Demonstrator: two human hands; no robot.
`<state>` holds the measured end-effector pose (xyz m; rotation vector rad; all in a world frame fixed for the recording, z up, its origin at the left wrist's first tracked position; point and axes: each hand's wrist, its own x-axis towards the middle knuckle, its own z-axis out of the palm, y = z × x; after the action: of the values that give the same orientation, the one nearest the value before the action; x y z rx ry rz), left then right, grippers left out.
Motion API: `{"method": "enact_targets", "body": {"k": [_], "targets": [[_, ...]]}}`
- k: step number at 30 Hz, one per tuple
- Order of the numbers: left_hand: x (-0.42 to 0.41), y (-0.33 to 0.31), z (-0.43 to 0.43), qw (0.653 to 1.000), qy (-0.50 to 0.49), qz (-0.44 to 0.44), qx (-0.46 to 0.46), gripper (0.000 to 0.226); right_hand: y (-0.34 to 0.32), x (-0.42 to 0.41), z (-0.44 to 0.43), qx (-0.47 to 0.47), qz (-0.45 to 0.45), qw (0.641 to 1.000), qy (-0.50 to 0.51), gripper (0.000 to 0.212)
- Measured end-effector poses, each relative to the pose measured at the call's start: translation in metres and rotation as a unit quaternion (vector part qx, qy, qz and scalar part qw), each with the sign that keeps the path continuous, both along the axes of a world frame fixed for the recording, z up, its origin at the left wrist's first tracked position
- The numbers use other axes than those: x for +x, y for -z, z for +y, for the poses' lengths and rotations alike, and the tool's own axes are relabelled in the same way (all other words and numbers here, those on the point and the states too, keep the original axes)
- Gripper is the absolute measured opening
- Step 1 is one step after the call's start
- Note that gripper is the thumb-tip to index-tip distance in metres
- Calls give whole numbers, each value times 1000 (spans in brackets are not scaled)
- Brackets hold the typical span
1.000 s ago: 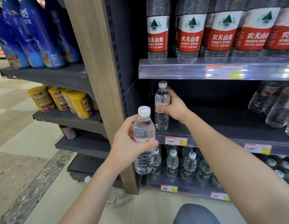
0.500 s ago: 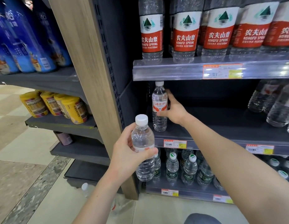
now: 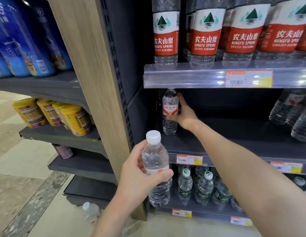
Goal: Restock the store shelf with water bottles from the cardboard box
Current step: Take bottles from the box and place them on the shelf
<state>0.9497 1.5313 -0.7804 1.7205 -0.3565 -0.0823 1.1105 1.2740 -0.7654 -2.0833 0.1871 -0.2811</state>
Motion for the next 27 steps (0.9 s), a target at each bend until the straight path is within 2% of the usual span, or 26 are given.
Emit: {"method": "enact_targets", "body": {"k": [14,20,24,27], "targets": [[7,-5,1,1000,3,4,6,82,-3,11,-9,-6,4,999,-45,116],[9,-6,-8,1000,9,6,-5,84,23,11,-15,2,55,997,-55,116],[9,-5,-10,1000,-3,2,-10,84,49,-9,-8,65,61,996,20,121],[14,-8,-15,1000,-4,-4,-12,85,55,-34,-4,105,65,992,32,113]]}}
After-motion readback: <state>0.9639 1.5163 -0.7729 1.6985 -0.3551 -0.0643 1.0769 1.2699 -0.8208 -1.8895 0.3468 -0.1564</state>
